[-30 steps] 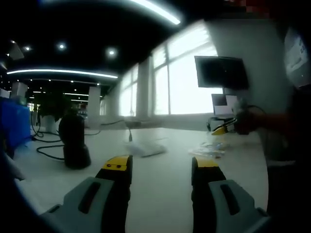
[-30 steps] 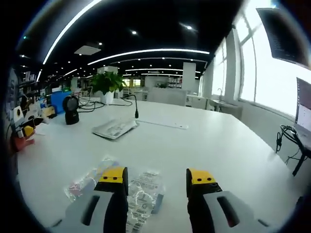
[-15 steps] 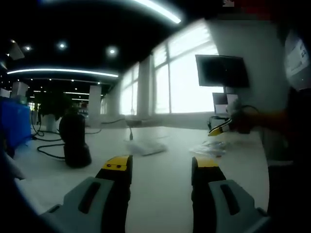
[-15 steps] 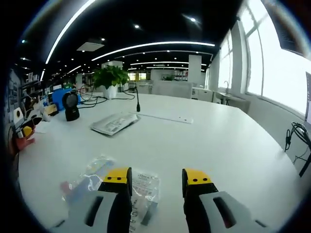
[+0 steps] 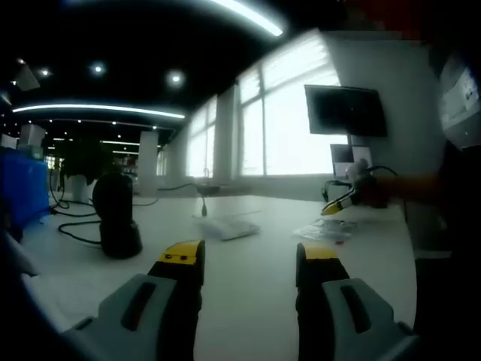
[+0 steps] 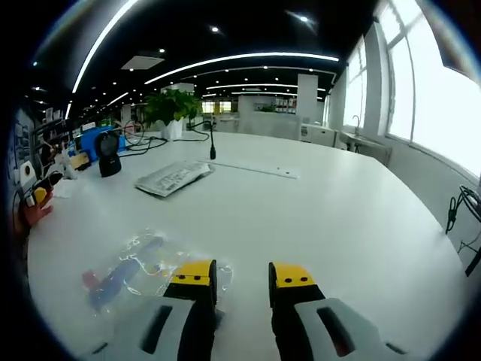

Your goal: Clip sheet goods on table flip sheet goods clip sheet goods scan sheet goods put sheet goods back to table

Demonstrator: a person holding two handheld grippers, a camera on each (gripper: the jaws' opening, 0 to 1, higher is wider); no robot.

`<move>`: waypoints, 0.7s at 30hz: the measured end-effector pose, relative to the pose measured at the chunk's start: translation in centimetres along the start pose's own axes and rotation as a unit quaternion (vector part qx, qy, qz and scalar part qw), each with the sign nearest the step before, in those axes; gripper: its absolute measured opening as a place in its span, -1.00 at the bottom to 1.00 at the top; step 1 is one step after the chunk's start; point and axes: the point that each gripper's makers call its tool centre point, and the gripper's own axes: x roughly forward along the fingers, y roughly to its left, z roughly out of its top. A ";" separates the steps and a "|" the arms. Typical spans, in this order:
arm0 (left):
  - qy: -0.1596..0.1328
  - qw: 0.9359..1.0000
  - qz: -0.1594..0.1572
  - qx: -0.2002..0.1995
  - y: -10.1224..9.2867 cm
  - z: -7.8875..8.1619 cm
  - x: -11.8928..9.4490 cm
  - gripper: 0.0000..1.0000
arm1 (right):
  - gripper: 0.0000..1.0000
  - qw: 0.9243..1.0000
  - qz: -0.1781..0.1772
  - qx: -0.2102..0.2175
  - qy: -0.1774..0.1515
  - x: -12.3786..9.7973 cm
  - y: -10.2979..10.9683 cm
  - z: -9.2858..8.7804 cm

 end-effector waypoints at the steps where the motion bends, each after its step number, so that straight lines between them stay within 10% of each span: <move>1: 0.001 1.000 0.000 0.000 0.0 0.0 0.0 -0.19 | -0.58 1.000 0.000 0.001 0.001 0.1 -0.1 0.0; 21: 0.010 1.000 0.005 0.001 0.2 -0.4 0.1 -0.19 | -0.73 0.996 0.065 0.020 0.049 1.5 1.7 -1.8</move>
